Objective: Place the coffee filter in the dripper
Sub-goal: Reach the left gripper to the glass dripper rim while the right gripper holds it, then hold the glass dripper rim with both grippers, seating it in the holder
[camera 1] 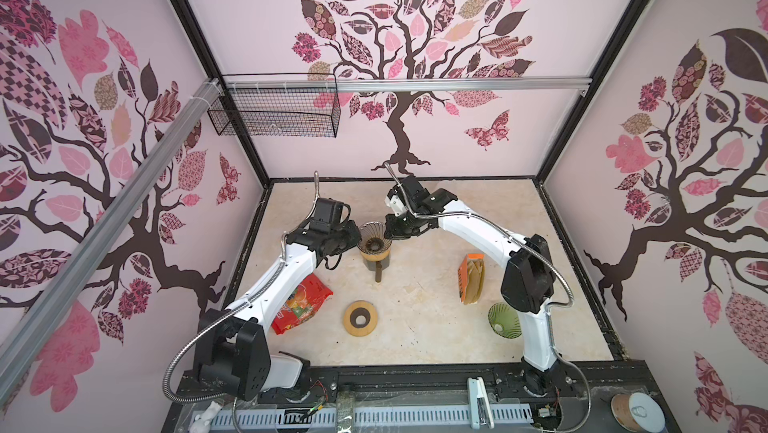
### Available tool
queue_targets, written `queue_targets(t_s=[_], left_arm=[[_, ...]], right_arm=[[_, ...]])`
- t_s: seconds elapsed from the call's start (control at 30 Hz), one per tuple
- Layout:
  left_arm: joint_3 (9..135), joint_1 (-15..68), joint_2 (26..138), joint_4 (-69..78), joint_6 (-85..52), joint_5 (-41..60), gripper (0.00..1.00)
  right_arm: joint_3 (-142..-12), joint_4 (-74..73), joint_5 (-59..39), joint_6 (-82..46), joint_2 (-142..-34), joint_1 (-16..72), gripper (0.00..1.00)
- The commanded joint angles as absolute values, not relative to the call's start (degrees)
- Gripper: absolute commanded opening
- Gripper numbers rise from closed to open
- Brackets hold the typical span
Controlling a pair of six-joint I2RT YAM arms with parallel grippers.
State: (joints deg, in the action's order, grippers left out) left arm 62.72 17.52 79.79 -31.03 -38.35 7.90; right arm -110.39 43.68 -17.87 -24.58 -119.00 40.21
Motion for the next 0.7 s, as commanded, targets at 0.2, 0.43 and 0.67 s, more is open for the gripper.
queue_targets(t_s=[0.2,0.43,0.67], left_arm=[[67.94,16.80,83.30,-32.61,-38.85,7.26,0.10],[67.69,16.78,83.85,-32.40,-38.16,7.47,0.01],[66.34,16.79,84.09,-31.75,-38.23,7.40,0.00]], right_arm=[[-114.40,48.25,-17.40,-22.75,-123.14,40.41,0.13],[-115.21,49.13,-17.60,-22.54,-123.44,39.80,0.13],[-116.15,49.62,-17.83,-22.67,-124.12,39.74,0.13]])
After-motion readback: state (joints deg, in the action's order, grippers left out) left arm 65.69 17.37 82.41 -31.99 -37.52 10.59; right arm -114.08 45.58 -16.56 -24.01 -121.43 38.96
